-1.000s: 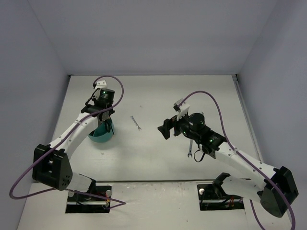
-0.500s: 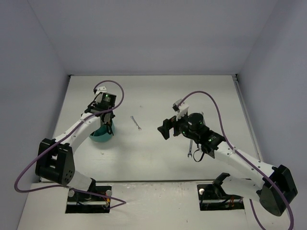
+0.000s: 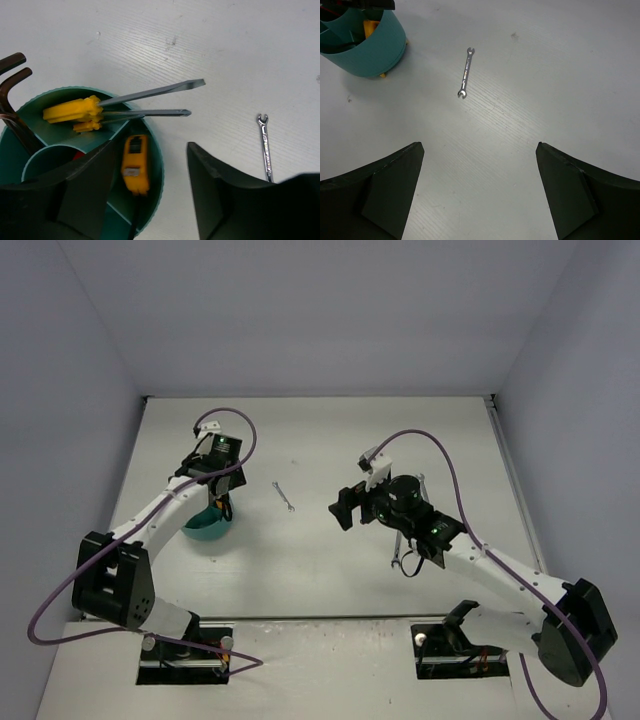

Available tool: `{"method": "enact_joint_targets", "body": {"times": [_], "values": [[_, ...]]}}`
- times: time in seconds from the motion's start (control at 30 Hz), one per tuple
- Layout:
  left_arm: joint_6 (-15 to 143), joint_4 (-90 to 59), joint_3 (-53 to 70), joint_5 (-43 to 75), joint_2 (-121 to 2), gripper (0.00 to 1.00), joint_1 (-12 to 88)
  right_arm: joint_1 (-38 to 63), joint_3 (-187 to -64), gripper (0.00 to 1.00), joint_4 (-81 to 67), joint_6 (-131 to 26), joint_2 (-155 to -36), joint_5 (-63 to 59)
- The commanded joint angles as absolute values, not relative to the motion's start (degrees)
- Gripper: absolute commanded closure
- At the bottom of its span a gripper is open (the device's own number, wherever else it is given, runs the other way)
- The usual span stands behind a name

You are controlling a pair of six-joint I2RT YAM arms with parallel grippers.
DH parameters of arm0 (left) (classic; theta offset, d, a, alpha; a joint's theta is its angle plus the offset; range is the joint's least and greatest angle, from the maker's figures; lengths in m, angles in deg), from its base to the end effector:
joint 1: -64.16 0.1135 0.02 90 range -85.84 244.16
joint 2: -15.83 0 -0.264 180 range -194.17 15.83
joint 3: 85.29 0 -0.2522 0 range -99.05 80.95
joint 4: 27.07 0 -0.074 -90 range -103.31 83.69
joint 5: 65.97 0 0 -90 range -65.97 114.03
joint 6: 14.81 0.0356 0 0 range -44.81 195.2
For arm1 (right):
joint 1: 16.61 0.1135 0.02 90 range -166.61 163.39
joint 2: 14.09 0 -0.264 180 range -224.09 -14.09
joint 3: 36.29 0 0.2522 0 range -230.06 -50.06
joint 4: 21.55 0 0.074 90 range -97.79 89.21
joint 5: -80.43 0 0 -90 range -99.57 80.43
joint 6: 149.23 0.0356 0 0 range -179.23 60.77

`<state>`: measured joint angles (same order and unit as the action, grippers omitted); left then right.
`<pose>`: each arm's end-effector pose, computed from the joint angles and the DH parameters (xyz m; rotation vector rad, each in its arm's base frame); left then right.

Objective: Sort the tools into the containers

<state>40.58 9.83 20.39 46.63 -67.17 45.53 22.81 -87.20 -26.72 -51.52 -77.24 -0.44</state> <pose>0.3000 -0.0867 0.2611 -0.5018 2.2352 -0.0098 0.1938 0.1666 0.2821 -0.5952 1.6452 0.7442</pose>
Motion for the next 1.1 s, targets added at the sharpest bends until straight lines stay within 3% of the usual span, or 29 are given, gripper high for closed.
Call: {"method": "enact_joint_targets", "body": {"times": [0.0, 0.13, 0.4, 0.7, 0.93, 1.07], "values": [[40.8, 11.1, 17.4, 46.6, -62.9, 0.41, 46.0, 22.9, -88.8, 0.08, -29.1, -49.9, -77.9, -4.1], [42.2, 11.4, 15.9, 43.0, -60.7, 0.39, 45.7, 22.8, -89.7, 0.12, -27.9, -48.7, -79.0, -5.8], [44.7, 15.4, 9.8, 33.4, -55.2, 0.39, 44.0, 23.3, -96.5, 0.4, -25.2, -48.9, -88.3, -0.9], [52.6, 25.0, 8.4, 37.6, -43.6, 0.36, 44.5, 25.6, -112.6, 0.47, -20.5, -51.8, -106.6, 1.3], [55.8, 25.1, 17.0, 38.4, -36.2, 0.32, 45.2, 28.7, -129.9, 0.49, -13.6, -53.8, -123.5, -1.3], [56.0, 25.1, 21.0, 38.9, -33.4, 0.31, 45.4, 29.2, -137.4, 0.57, -10.4, -54.3, -130.6, -2.5]]}}
